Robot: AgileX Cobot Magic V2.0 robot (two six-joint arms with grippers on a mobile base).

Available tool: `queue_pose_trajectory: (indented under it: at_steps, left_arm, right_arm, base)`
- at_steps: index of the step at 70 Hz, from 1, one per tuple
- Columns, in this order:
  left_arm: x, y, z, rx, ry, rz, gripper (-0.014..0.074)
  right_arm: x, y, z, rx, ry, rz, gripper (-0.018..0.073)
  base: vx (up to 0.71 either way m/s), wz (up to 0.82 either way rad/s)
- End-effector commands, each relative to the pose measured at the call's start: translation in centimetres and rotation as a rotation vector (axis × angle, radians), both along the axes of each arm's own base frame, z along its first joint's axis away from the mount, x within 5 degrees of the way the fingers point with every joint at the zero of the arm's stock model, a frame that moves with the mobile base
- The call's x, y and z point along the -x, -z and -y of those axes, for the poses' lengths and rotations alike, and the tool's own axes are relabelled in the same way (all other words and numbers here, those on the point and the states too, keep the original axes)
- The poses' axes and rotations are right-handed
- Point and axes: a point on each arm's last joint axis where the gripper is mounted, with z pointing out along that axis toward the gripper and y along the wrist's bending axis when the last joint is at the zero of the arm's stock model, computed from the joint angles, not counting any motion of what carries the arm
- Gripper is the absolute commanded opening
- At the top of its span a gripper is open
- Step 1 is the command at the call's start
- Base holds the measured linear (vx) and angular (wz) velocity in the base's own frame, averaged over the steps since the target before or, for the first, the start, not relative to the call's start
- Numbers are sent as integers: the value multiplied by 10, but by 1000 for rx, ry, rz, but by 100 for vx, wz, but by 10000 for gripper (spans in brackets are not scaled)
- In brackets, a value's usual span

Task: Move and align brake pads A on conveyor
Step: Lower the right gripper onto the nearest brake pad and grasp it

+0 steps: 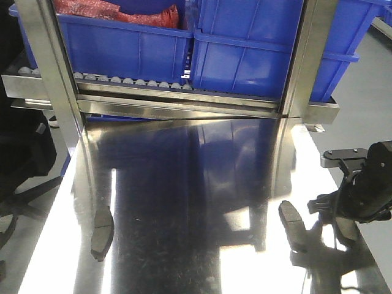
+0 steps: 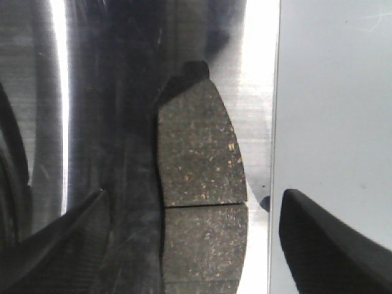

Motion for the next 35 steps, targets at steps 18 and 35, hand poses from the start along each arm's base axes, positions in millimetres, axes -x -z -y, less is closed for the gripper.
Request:
queue_pose_trajectory:
  at_steps: [18,35]
  left_arm:
    - [-5,-15,1,23,-1,108,101]
    - [-5,-15,1,23,-1,108,101]
  right_arm:
    - [-7,-19,1,12,-21,94,353]
    - [-7,-19,1,13,-21,89,187]
  base:
    - [0,0]
    - [0,0]
